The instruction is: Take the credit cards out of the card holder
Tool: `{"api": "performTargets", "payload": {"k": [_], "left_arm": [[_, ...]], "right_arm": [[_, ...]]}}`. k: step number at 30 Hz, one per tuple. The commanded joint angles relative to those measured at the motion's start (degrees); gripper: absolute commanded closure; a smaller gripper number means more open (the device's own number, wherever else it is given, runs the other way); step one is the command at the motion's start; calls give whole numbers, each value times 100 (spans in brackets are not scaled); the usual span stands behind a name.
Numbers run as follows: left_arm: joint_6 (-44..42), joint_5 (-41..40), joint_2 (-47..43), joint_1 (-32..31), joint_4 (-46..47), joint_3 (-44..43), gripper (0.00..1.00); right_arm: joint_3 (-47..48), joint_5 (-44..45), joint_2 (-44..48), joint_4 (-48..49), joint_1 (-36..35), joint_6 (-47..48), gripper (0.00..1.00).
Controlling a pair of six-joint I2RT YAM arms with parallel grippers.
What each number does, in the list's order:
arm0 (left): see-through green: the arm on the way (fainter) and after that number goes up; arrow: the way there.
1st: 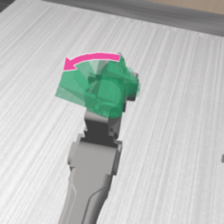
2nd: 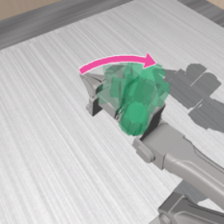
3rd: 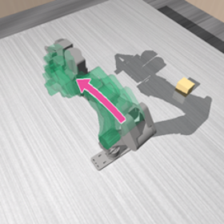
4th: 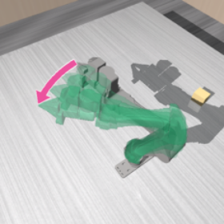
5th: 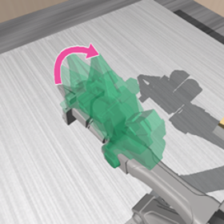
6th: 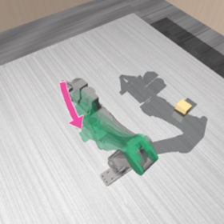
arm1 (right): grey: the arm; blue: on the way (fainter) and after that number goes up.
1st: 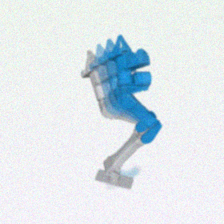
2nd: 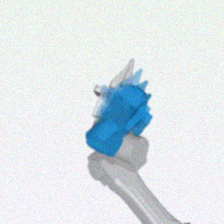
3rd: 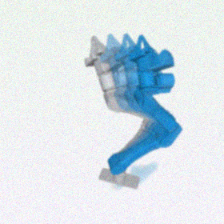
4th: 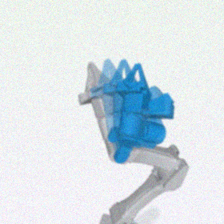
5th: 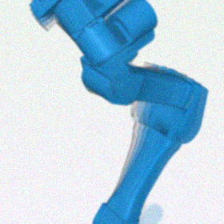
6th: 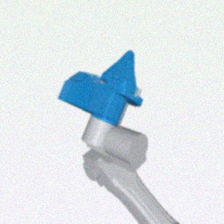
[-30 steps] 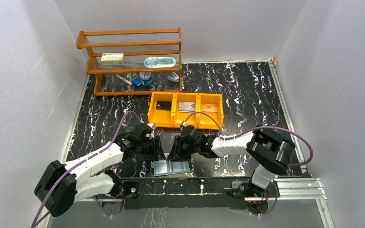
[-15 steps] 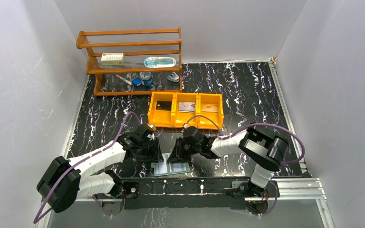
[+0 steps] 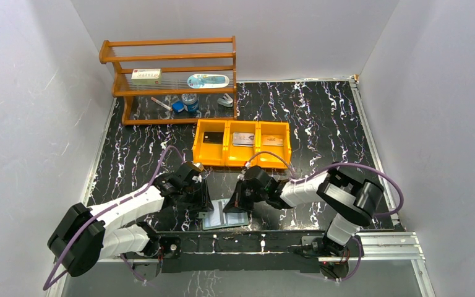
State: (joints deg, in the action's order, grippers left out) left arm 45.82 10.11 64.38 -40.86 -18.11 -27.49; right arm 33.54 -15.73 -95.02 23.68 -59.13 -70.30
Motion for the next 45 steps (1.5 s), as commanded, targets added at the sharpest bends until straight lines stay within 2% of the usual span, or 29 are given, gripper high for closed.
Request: {"api": "performTargets", "payload": {"k": [1, 10, 14, 17, 22, 26, 30, 35, 45], "left_arm": [[-88, -232, 132, -36, -377, 195, 68], [-118, -237, 181, -40, -375, 179, 68], [-113, -219, 94, -35, -362, 114, 67], [-109, -190, -105, -34, -381, -28, 65], [164, -998, -871, -31, -813, -329, 59], [576, -1955, -1443, -26, -1485, -445, 55], [1067, -2528, -1892, -27, -1951, -325, 54], [1632, -3111, -2515, -27, -2402, -210, 51], [1750, -3205, -2720, -27, -2500, -226, 50]], "right_arm": [[-231, -31, 374, 68, 169, 102, 100], [-492, -269, 439, 342, 218, 63, 100], [-244, -355, 367, 217, 212, 330, 89], [368, -101, 280, -866, 67, 848, 82], [1658, 1453, 256, -2936, -447, 1594, 63], [2259, 2280, 85, -3780, -749, 1758, 51], [2796, 2790, -229, -4362, -1036, 1852, 39], [3361, 3094, -697, -4785, -1333, 1956, 34], [4515, 3812, -1512, -5912, -1735, 1899, 30]]}}
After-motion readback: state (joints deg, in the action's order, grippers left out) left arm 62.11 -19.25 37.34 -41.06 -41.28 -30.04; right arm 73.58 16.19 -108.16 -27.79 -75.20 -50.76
